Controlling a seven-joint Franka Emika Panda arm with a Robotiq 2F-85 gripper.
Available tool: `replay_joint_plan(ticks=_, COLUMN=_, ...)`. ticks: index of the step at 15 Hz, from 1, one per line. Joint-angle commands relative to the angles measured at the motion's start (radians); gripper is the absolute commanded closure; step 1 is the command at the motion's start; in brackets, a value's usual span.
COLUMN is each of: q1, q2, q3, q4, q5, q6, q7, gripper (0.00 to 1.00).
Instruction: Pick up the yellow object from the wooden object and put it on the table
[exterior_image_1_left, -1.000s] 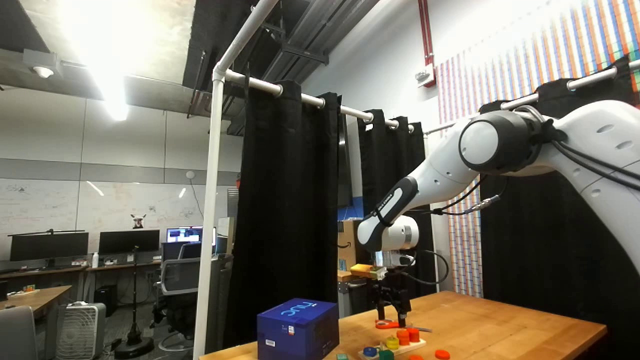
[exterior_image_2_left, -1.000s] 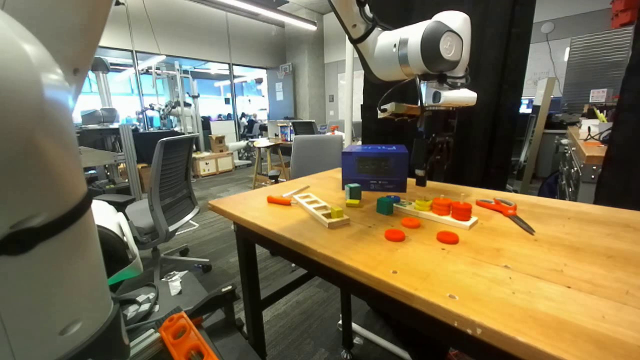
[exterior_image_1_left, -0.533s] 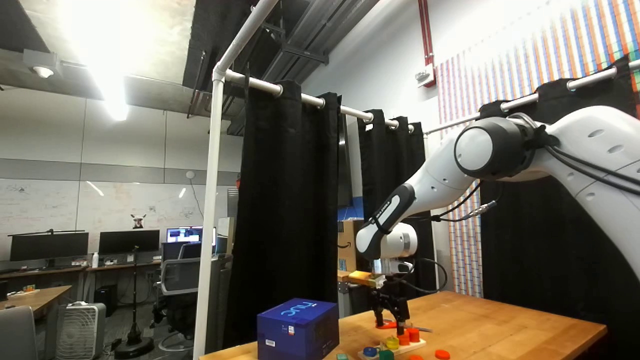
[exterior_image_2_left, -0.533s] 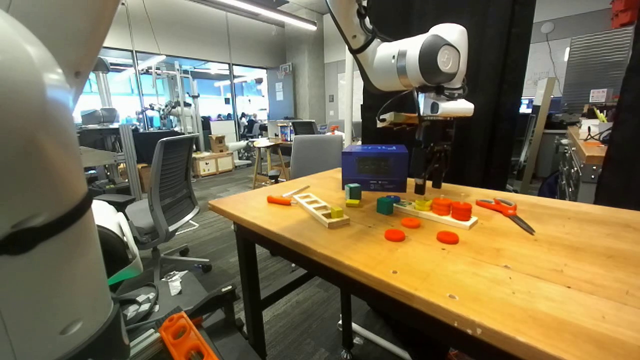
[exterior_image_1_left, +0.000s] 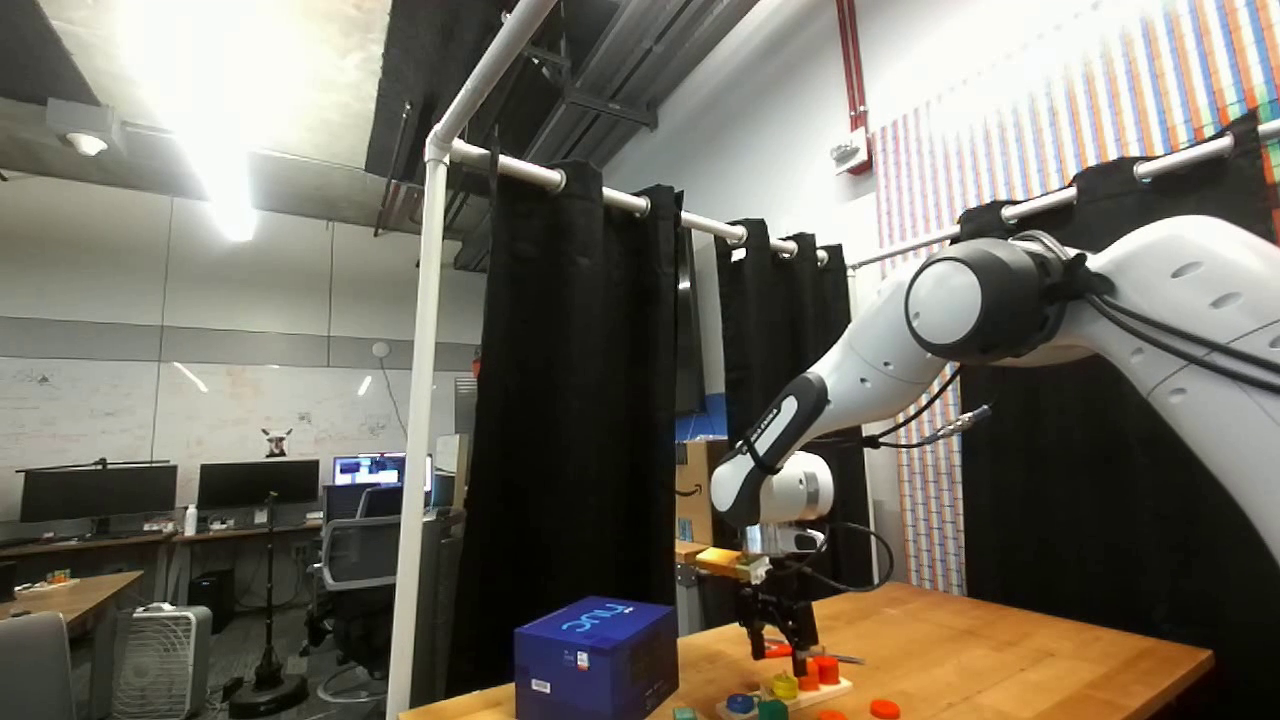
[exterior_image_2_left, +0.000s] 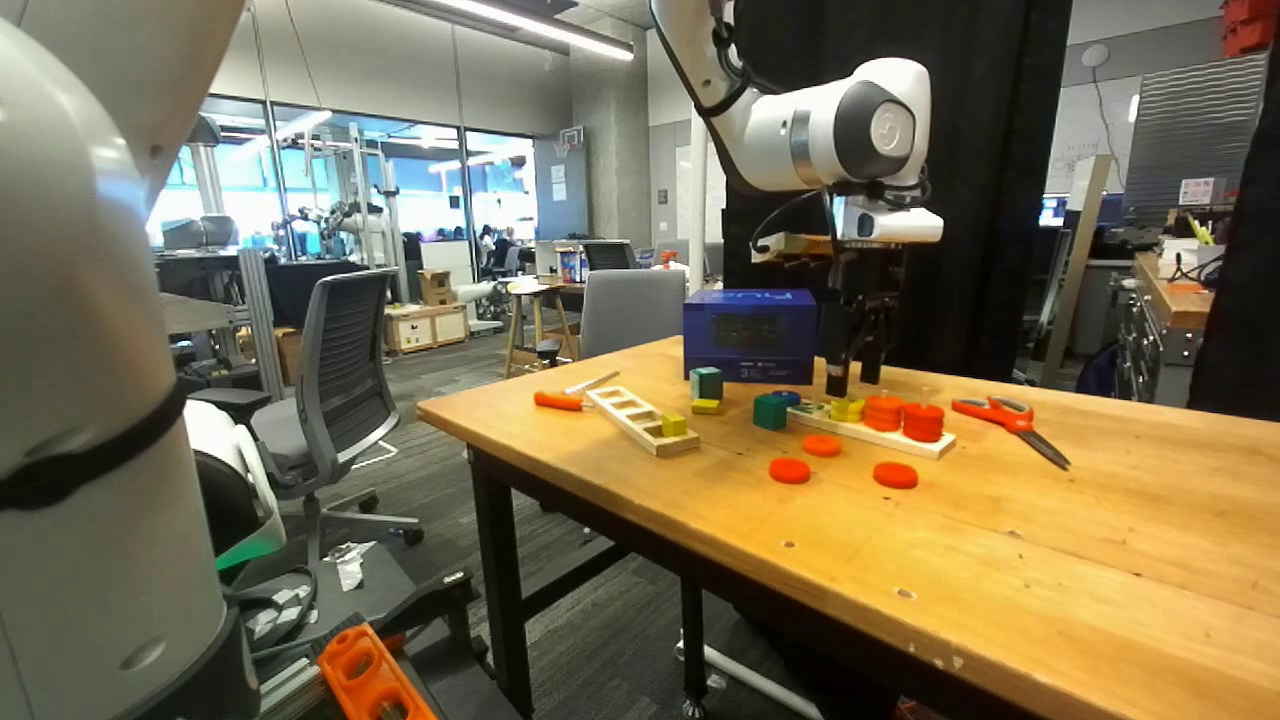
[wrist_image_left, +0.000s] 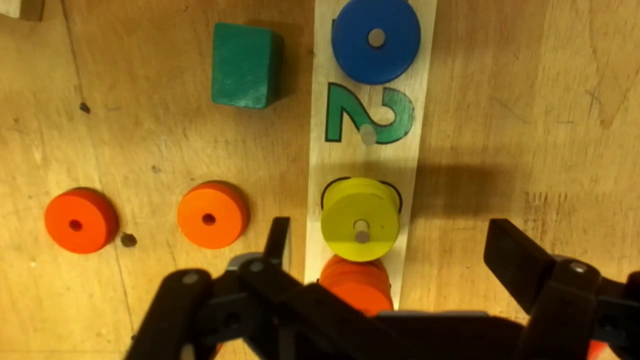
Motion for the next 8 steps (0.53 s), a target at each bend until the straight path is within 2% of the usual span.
replay_joint_plan(ticks=1, q1=0.011, q2=0.006, q3=-0.014, q4=-0.005, q5=-0.001, q6=0.04, q7=-0.014, gripper=0.0)
replay_joint_plan(ticks=8, q1=0.011, q2=0.014, q3=-0.016, q4=-0.021, q5=0.001, q6=0.077, q7=-0.019, gripper=0.0)
